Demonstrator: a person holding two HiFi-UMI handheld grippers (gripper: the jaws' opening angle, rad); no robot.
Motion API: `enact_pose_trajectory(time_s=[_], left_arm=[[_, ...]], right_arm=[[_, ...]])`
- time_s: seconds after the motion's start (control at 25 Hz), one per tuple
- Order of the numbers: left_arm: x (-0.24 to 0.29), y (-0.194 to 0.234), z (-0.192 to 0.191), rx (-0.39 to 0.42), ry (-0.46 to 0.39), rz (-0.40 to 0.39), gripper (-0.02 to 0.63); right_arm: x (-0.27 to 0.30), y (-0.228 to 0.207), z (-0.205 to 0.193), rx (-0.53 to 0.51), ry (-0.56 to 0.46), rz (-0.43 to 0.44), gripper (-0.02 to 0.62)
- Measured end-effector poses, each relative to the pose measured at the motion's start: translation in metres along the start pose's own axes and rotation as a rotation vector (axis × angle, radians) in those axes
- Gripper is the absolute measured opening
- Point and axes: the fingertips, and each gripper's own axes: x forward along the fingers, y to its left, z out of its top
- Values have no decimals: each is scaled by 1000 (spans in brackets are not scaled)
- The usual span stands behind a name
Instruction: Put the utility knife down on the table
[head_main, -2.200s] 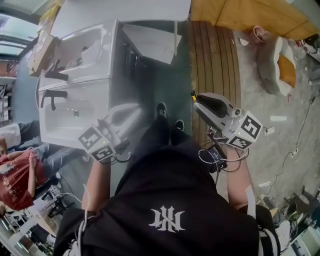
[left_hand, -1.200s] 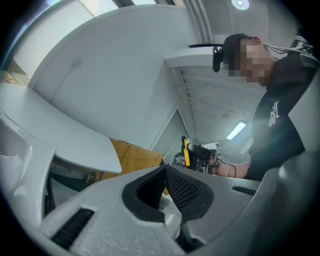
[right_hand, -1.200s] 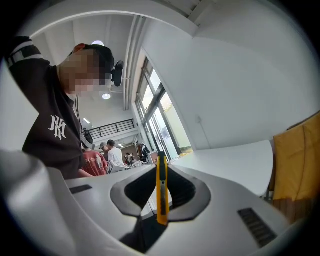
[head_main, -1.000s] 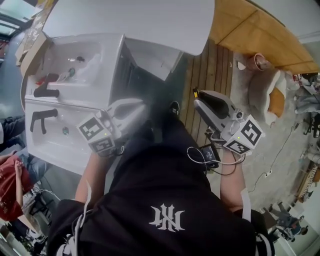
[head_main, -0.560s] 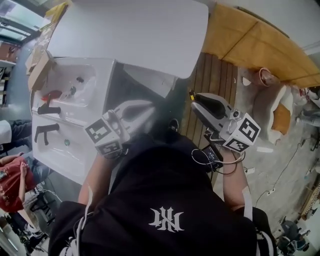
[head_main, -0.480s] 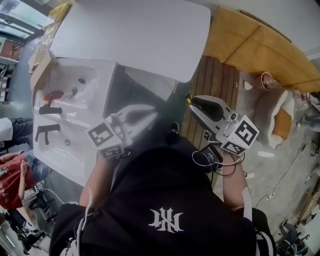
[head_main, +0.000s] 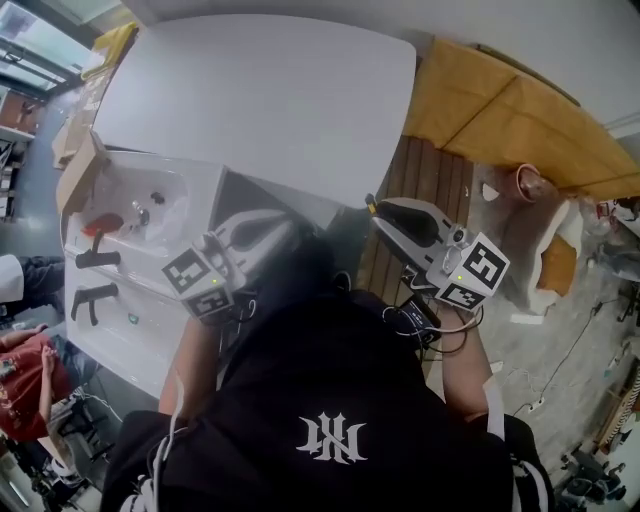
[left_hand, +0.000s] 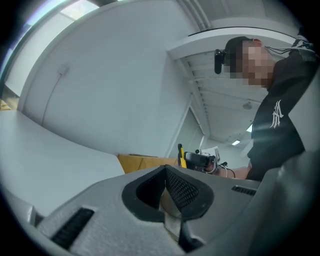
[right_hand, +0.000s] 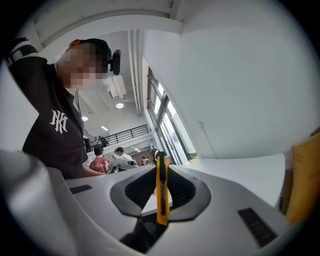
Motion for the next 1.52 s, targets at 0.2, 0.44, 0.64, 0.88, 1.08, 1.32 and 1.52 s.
enact_pose_trajectory(time_s=[0.2,0.44,0.64,0.88,1.08,1.32,1.52], left_arm=[[26,59,33,-16,-59,-51,6],[48,112,70,-39,-79,-141,6],[48,190,81,-41,-33,-118,6],[74,224,98,-125,-124,-86,6],[74,263,95,-184,-214,-6,6],[85,347,57,-173,-160,333,6],[68,422,9,-217,-139,595,6]], right_arm=[[26,-34,22,-21,47,-30,57],[75,-80,56,-28,71,-89,57],[116,-133,70,-32,100,-164,57],[124,-203,66,22,210,-170,57],[181,-267,41,77,298,-1,57],[259,-325,-6,-2,451,326,57],[323,-365,-59,-152,535,490,57]])
